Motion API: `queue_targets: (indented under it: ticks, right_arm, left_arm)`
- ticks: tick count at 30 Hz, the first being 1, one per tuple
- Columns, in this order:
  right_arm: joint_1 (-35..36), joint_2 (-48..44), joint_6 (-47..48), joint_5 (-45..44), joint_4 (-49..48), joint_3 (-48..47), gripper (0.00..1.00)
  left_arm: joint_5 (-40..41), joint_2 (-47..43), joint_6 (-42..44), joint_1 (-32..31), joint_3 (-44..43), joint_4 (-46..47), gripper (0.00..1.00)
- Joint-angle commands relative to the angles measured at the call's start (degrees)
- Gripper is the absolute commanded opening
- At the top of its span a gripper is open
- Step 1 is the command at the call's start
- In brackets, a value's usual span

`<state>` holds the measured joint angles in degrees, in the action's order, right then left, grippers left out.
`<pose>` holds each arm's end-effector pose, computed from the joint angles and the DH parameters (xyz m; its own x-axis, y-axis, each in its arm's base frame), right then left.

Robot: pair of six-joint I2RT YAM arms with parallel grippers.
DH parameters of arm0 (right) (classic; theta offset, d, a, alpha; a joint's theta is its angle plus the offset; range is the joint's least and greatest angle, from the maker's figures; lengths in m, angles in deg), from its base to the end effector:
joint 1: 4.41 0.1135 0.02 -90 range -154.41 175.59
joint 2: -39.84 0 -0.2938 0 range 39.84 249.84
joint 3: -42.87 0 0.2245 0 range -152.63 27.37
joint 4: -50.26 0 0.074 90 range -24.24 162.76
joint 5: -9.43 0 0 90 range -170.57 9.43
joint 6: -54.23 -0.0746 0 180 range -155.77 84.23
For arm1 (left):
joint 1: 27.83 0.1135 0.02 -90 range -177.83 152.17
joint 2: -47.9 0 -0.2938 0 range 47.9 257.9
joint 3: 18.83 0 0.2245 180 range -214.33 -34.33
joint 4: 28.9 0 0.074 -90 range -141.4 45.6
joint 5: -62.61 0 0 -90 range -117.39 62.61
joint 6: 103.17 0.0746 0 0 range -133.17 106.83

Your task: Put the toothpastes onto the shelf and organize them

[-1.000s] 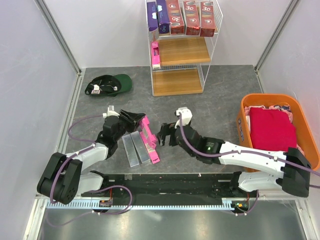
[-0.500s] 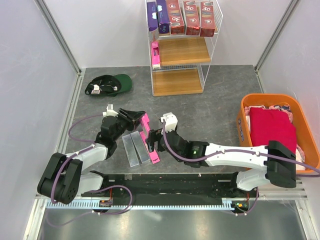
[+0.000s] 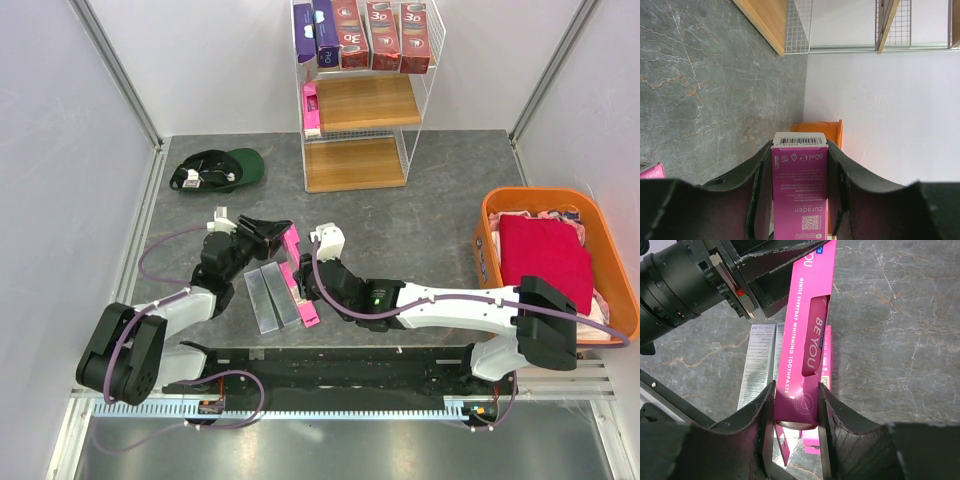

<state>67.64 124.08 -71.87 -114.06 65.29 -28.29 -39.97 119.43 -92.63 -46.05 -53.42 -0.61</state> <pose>0.1407 0.3006 0.2908 -0.4964 0.0621 -0.8659 -0.4343 0.8459 0.3096 0.2338 -0.0941 0.2352 -0.5272 -0.8366 -0.1486 -0.0472 0.2035 -0.9779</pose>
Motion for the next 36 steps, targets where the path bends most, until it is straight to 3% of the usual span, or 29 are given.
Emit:
queue_targets:
  ticks: [1,5,6,8,9,12,22,36]
  right_arm:
    - [0.2,-0.6,-0.4,-0.9,-0.1,-2.2,0.30]
    - [-0.5,-1.2,-0.6,-0.2,-0.1,-2.1,0.26]
    - [-0.6,-1.5,-0.6,0.1,-0.1,-2.1,0.26]
    - [-1.4,-1.7,-1.2,1.3,-0.1,-1.8,0.25]
    - [-1.8,-1.9,-1.3,1.7,-0.2,-1.6,0.25]
    - [-3.9,-2.9,-2.6,4.8,-0.8,-0.8,0.24]
    - [-14.0,-10.0,-6.4,17.6,-5.0,5.6,0.23]
    - [-39.2,-20.0,-19.4,48.2,-21.3,16.1,0.23]
  left_arm:
    - [-0.7,-0.5,-2.1,0.7,0.4,4.1,0.30]
    - [-0.9,-1.1,-1.5,1.1,0.5,4.4,0.46]
    - [-1.0,-1.5,-1.1,1.3,0.5,4.3,0.56]
    - [-1.4,-1.8,-0.5,1.6,0.5,4.4,0.65]
    - [-1.6,-2.1,0.1,1.7,0.4,4.4,0.82]
    - [-2.0,-2.9,1.8,1.9,-0.5,2.4,1.00]
    - [-1.0,-5.5,5.5,2.6,-1.7,-3.8,1.00]
    - [-0.9,-6.0,7.7,3.1,-2.8,-6.8,1.00]
